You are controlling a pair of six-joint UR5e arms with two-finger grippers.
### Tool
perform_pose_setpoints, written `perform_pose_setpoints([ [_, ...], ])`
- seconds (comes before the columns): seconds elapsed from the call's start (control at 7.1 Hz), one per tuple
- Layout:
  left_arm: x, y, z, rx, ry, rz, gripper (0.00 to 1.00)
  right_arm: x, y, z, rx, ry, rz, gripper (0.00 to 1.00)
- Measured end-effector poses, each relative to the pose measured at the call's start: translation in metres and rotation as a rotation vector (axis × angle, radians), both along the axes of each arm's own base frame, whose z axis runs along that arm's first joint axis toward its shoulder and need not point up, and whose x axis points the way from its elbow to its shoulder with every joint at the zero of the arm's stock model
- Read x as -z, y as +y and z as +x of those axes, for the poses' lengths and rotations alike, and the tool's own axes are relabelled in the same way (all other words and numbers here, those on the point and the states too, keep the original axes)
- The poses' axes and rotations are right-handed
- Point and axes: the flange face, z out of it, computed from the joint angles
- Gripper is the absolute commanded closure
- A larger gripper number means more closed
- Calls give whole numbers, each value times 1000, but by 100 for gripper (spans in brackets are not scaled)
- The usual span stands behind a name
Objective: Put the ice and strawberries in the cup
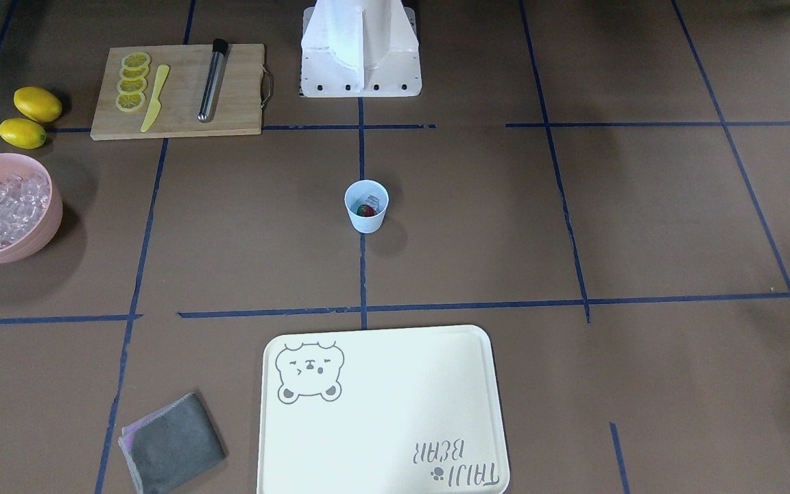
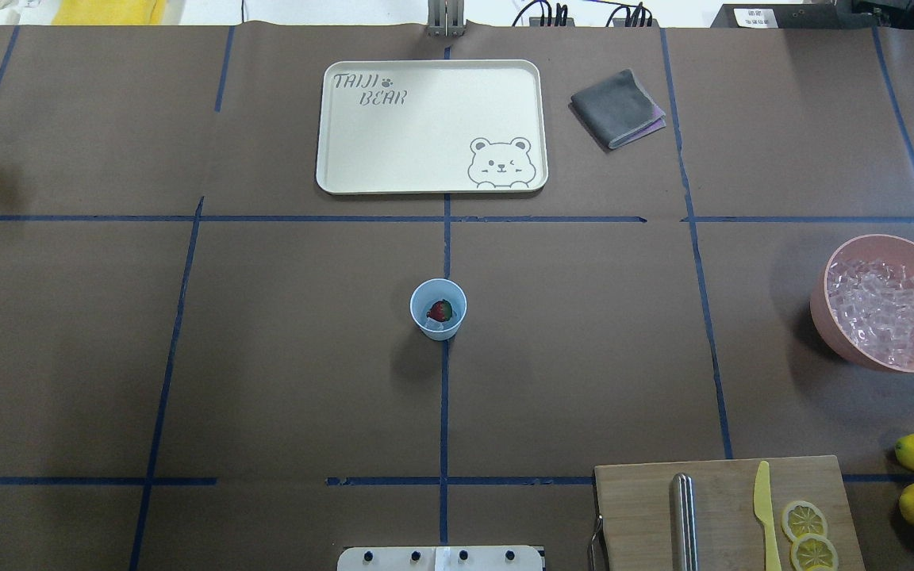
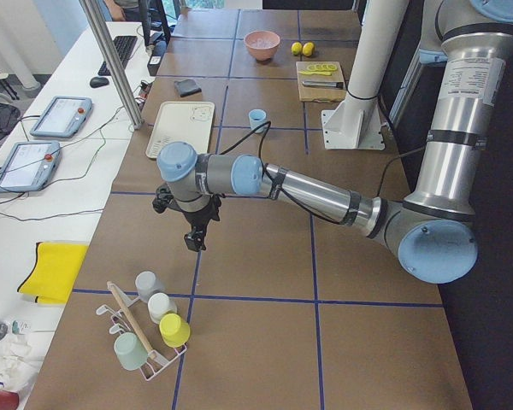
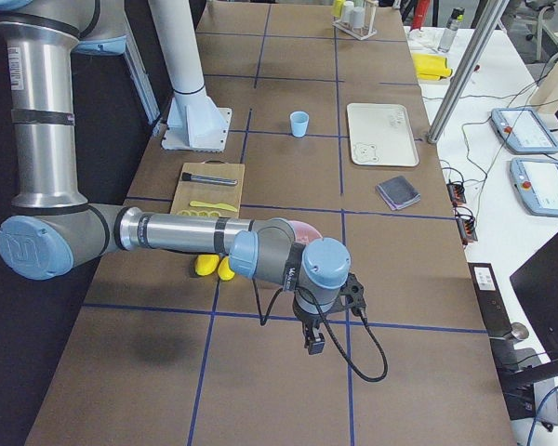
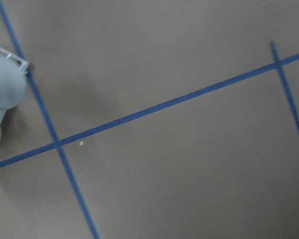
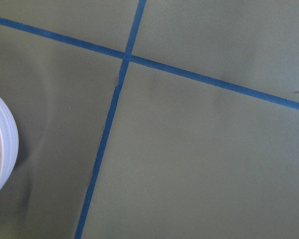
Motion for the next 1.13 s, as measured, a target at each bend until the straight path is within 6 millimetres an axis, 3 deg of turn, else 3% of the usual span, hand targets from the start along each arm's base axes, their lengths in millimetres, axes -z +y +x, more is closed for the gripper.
perform_pose_setpoints([
  [0.28,-29,12,-30,50,-83,-52,0,1,0,0,-1,0,1,0],
  [0.7,-58,35,-36,58,-116,-111,0,1,-1,0,-2,-1,2,0],
  [1.13,-63,40,-35,59,-115,-123,0,3,-1,0,-9,0,-2,0],
])
